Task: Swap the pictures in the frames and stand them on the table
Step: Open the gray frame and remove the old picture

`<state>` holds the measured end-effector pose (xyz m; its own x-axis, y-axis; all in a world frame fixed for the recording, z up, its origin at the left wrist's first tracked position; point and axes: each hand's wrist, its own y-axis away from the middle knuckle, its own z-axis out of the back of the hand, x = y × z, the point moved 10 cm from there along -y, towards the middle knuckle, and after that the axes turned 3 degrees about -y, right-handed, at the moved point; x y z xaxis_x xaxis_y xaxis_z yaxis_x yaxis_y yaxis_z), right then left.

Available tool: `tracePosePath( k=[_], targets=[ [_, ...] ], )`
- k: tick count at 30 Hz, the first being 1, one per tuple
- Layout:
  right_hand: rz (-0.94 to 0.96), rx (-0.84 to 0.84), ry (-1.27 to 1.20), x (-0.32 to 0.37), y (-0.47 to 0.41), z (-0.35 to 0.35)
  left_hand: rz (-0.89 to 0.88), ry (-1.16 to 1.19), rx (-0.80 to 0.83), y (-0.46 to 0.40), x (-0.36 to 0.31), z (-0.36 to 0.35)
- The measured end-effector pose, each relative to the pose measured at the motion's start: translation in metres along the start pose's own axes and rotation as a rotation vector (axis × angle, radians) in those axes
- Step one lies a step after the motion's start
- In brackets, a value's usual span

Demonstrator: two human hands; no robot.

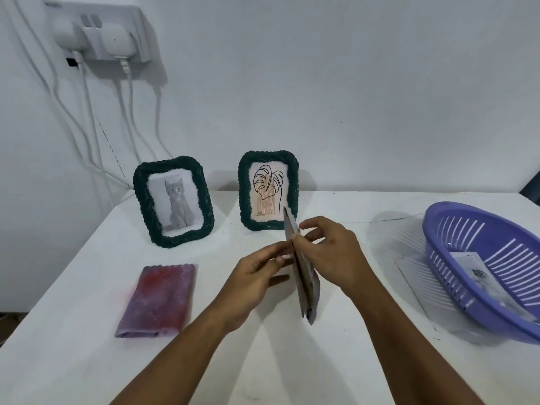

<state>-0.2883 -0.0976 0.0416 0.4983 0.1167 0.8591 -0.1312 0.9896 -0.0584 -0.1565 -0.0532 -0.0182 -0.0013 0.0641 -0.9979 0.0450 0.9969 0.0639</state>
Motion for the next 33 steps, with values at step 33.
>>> tracePosePath(
  k=[33],
  targets=[
    [0.369,0.057,0.28,-0.093,0.0,-0.058,-0.264,-0.849,-0.266,0.007,0.047,0.068]
  ],
)
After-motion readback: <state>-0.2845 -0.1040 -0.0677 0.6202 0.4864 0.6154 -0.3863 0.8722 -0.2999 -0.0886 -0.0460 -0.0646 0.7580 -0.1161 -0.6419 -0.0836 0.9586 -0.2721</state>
